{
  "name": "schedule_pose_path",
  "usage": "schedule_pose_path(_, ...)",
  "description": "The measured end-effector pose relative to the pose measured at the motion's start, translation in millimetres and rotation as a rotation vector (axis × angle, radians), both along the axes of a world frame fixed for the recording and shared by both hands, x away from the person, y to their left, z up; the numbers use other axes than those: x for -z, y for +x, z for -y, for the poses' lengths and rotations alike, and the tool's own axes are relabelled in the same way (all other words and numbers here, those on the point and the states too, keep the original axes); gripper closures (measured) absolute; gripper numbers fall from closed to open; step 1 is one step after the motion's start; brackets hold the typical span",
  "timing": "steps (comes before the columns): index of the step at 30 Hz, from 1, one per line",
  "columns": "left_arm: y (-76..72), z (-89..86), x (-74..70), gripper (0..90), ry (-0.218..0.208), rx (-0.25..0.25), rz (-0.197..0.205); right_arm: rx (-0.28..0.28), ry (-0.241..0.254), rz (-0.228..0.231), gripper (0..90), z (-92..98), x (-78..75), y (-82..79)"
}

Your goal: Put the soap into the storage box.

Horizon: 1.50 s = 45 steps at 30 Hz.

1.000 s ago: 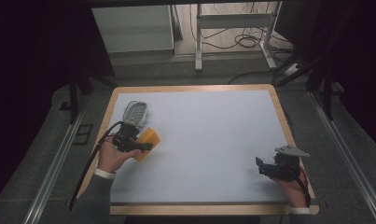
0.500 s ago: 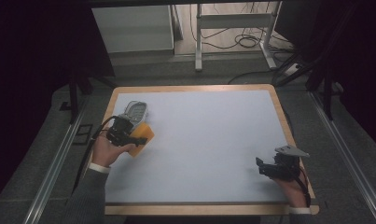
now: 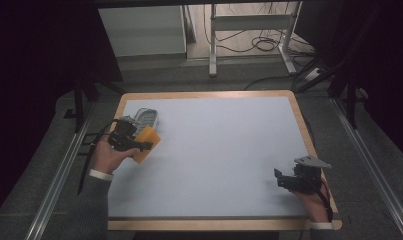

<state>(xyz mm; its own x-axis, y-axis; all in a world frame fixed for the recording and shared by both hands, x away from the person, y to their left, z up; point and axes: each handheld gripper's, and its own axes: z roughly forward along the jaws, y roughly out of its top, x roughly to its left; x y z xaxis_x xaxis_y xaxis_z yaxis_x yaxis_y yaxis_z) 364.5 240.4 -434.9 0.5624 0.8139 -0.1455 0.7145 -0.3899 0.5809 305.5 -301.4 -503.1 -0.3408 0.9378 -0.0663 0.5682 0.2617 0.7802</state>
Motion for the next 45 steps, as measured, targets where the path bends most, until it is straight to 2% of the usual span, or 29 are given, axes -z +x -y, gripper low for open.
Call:
schedule_pose_path(24,22.1,-1.9,-18.0,61.0,0.028,-0.041,0.015,-0.006,-0.006,-0.011,7.6,-0.3,1.3,0.5)
schedule_pose_path(30,32.5,-4.5,-20.6,61.0,0.035,-0.060,0.001,-0.006,-0.006,-0.010,7.6,-0.3,1.1,0.4)
schedule_pose_path(33,36.8,-5.2,-22.0,61.0,0.047,-0.073,0.012,-0.004,-0.006,-0.010,7.6,-0.1,1.3,0.5)
schedule_pose_path(42,47.9,-6.3,-23.9,61.0,0.035,-0.084,0.004,-0.006,-0.007,-0.009,7.6,0.1,1.2,0.5)
schedule_pose_path(45,52.8,-8.7,-24.4,60.9,0.043,-0.113,0.022,-0.006,-0.007,-0.010,7.6,0.1,1.2,0.4)
